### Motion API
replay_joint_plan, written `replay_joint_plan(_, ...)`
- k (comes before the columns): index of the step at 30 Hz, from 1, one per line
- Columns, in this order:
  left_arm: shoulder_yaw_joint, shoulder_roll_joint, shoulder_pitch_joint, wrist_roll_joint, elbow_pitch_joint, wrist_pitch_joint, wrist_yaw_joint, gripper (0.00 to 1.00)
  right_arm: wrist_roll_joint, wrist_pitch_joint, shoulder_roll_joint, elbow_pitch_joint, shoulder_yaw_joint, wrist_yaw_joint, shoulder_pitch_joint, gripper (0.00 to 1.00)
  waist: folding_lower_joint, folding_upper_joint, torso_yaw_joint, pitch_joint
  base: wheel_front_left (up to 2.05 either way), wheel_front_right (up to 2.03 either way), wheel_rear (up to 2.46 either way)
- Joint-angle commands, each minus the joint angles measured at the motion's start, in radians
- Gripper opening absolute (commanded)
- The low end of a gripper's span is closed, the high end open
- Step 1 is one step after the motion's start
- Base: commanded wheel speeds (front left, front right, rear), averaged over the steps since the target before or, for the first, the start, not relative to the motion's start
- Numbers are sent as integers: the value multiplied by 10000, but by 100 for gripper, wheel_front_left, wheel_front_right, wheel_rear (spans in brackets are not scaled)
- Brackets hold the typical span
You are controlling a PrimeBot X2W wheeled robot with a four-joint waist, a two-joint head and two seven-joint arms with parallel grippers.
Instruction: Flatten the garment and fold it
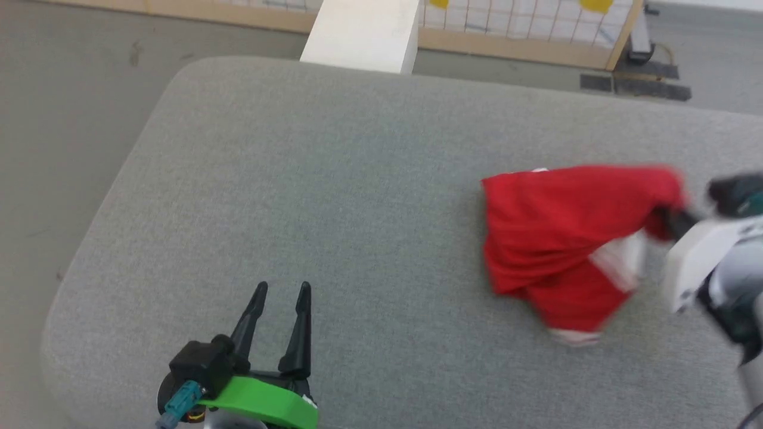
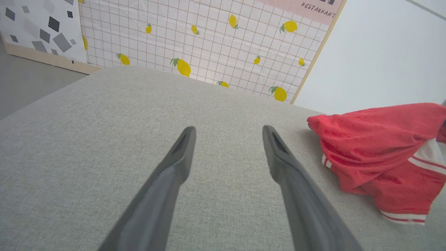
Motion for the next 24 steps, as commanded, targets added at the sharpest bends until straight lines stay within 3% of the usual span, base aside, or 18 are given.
replay_joint_plan(1, 36, -27, 22, 39, 18, -36, -45, 100, -63, 57, -219, -314, -43, -15, -379, 0, 0, -1, -130, -296, 0, 0, 0)
replay_joint_plan(7, 41, -81, 146, 17, 59, -36, -80, 100, -56, 699, -787, -1595, 1087, -15, -1450, 0, 0, -1, -179, -515, 0, 0, 0)
replay_joint_plan(11, -65, -124, 146, -28, 134, -36, -108, 100, 195, 982, -489, -1834, 2633, -15, -1730, 0, 0, -1, -134, -478, 0, 0, 0)
replay_joint_plan(18, -236, -166, -91, -89, 314, -36, -194, 100, 795, 457, 720, -390, 5199, -15, -1566, 0, 0, -1, 364, -205, 0, 0, 0)
replay_joint_plan(22, -242, -177, -164, -95, 435, -36, -213, 100, 816, -204, 1394, 925, 5839, -15, -1511, 4, 0, -1, 628, -75, 0, 0, 0)
replay_joint_plan(23, -238, -179, -170, -100, 462, -36, -220, 100, 837, -276, 1525, 1248, 5866, -15, -1504, 38, 0, -1, 667, -54, 0, 0, 0)
replay_joint_plan(24, -241, -182, -179, -102, 491, -36, -228, 100, 801, -379, 1637, 1595, 5928, -15, -1549, 100, 0, -1, 706, -29, 0, 0, 0)
